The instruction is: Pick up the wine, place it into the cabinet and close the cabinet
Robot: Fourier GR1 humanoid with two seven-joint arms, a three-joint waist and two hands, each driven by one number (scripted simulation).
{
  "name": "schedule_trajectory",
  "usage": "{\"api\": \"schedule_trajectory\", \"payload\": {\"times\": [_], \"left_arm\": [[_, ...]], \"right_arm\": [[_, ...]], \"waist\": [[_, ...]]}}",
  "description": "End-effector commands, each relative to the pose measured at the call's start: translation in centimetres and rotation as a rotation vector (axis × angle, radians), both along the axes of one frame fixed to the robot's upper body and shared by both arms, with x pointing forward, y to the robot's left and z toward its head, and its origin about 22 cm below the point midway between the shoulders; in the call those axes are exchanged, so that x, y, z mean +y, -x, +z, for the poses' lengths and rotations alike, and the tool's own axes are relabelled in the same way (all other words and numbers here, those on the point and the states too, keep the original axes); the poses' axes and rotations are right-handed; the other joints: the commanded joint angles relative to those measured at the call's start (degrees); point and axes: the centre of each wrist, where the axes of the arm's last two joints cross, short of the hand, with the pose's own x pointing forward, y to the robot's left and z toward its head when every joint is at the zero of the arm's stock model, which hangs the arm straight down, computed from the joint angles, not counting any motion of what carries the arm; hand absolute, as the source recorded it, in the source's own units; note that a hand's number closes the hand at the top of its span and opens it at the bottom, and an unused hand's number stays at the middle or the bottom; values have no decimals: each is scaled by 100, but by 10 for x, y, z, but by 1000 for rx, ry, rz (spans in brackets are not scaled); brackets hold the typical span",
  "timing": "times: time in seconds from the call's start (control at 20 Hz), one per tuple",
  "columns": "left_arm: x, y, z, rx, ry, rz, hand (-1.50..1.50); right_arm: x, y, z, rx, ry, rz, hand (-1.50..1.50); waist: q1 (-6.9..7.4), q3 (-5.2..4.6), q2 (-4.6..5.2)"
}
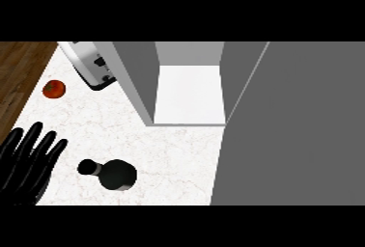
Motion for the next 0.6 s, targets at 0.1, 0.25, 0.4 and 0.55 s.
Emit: {"api": "schedule_trajectory", "payload": {"times": [0.1,0.25,0.4,0.55], "left_arm": [[4,17,17,-79,-19,45,-150],[5,-2,11,-69,-28,75,-150],[17,-1,-8,-60,-46,74,-150],[-2,-2,-15,-41,-61,81,-150]], "right_arm": [[-6,36,12,-52,-13,53,-150],[-10,32,20,-45,12,51,-150],[-4,16,27,-52,-4,43,-150],[-2,26,33,-49,-10,61,-150]], "waist": [[7,1,-2],[-25,3,11],[20,-2,13],[-8,-1,8]]}}
